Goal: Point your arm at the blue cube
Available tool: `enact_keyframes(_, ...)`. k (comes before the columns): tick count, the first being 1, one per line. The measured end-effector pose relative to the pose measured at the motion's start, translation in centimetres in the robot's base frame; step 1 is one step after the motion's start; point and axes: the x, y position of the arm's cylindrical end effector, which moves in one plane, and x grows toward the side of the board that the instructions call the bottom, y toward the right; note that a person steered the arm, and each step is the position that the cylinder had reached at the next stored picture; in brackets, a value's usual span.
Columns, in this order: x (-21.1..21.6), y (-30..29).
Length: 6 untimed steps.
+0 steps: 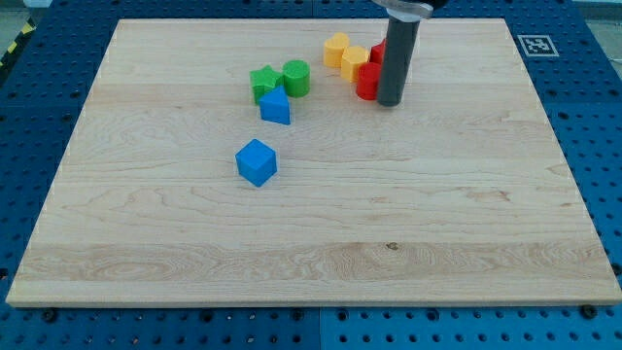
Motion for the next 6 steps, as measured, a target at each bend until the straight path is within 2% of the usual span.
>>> enact_keyframes(1,-0.5,-0.1)
enact_keyframes(3,13.3,-2.7)
enact_keyframes(4,18.8,-7.6)
enact_keyframes(5,21.3,-14.1)
enact_keyframes(6,20.4,-15.1)
